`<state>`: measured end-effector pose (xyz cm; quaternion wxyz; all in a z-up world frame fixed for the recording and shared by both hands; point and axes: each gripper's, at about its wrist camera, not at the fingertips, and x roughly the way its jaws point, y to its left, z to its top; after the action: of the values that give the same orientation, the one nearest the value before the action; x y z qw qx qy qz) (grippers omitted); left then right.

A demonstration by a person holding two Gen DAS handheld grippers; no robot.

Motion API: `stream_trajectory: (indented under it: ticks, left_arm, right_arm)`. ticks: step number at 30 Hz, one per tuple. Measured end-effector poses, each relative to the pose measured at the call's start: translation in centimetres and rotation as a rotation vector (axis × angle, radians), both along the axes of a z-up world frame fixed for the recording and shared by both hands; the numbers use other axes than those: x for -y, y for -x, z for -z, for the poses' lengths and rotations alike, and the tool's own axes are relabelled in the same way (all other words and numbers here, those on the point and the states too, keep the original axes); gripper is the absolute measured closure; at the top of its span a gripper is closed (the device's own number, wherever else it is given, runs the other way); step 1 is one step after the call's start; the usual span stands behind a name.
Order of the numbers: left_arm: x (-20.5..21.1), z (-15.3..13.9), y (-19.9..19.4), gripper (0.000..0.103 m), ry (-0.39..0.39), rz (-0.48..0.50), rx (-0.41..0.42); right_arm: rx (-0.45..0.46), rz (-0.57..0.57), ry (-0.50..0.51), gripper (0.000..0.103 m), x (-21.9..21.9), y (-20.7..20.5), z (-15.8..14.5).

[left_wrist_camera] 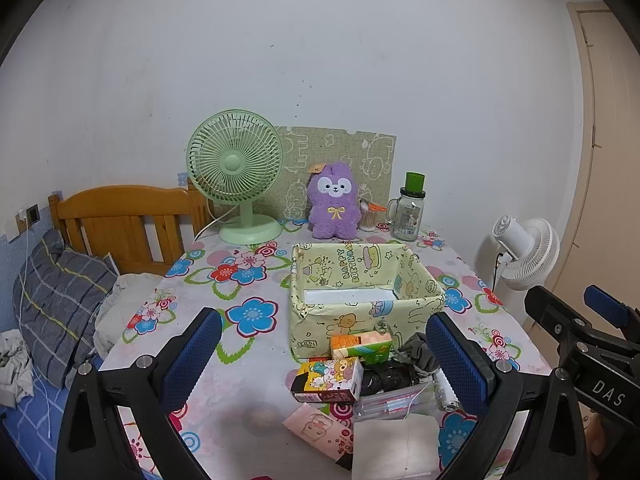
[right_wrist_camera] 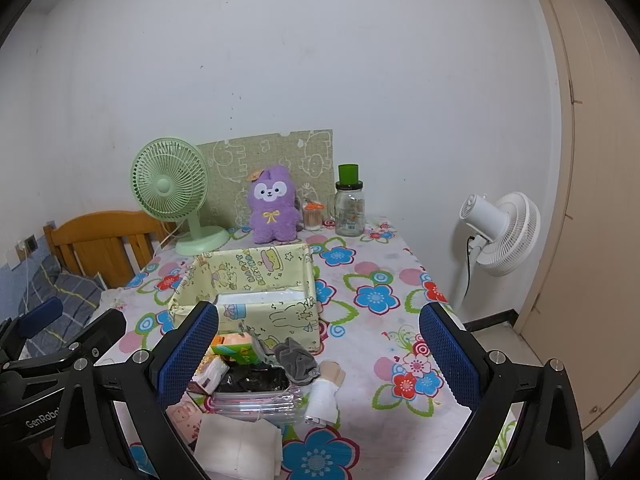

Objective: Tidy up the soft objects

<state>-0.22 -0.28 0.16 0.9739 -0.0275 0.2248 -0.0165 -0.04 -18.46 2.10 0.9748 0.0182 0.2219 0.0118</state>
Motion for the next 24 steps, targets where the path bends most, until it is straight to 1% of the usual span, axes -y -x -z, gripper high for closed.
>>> stream_trajectory:
  ticks: [9, 17, 20, 24]
  left_arm:
    - [0.0, 0.0, 0.0, 0.000, -0.004, -0.003, -0.001]
    - [-0.1, 0.7, -0.7, 0.001, -0.003, -0.002, -0.017]
    - [-0.1, 0.8, -0.9, 0.001, -0.003, 0.000, -0.022]
    - [-0.1, 1.4, -1.5, 0.003, -0.002, 0.004, -0.034]
  right_arm:
    - [-0.001, -0.002, -0.003, 0.001, -0.2, -0.1, -0.2]
    - [-0.003, -0.004, -0.009, 0.002, -0.2, -0.1, 0.0]
    - [-0.007, -0.009, -0.009, 0.004, -0.4, -0.3, 0.0]
    - [-0.021, -0.010, -0.012, 0.005, -0.4, -1.0, 0.4]
